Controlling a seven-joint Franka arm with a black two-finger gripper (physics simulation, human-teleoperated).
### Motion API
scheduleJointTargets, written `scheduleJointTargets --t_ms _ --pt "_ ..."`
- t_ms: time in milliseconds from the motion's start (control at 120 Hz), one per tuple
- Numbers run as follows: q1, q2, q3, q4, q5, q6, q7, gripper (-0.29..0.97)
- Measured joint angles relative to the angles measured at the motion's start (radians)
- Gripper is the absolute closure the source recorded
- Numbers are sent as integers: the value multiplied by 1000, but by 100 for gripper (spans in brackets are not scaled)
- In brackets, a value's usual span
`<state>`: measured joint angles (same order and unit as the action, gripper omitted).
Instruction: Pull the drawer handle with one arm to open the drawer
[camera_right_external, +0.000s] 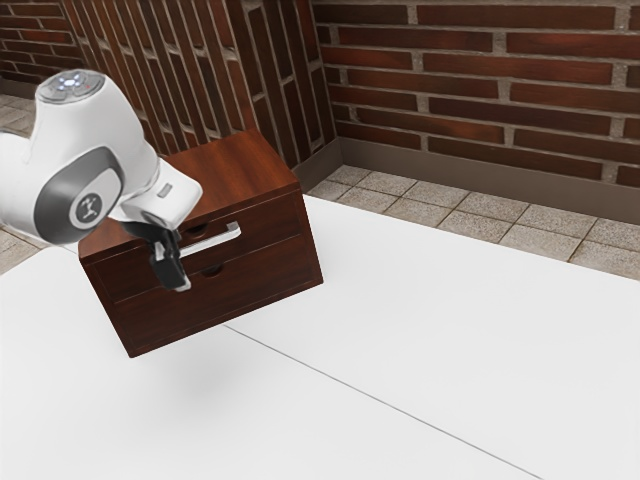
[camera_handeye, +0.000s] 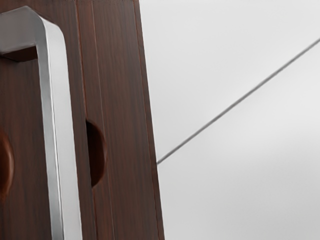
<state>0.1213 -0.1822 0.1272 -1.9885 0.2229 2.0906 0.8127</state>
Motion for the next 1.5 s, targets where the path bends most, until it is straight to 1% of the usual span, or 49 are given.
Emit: scheduleJointTargets --t_ms 367,533,717,758,850,892,1058,1108,1175,1275,1317,1425,1500 --pt "-1 47 -1 0 -5 70 -33 1" --pt "-1 61 -1 -1 -6 86 -43 10" --pt "-1 83 0 10 -6 83 -47 14" --pt "-1 80 0 8 -6 82 -48 15" --pt "-3 49 -1 -6 -6 81 -49 23" --pt "-5 30 -1 -20 -6 81 -49 25" --pt "-24 -9 -4 -80 -5 86 -52 16" --pt "-36 -19 -4 -85 -5 87 -53 15" --pt "-53 -27 -5 -88 -5 89 -54 19" --pt "-62 -29 -4 -108 -4 98 -55 16" --pt "-65 -29 -5 -116 -4 103 -56 13" --pt "-86 -50 -5 -137 -5 111 -58 17" --pt "-93 -66 -4 -156 -3 116 -59 17"
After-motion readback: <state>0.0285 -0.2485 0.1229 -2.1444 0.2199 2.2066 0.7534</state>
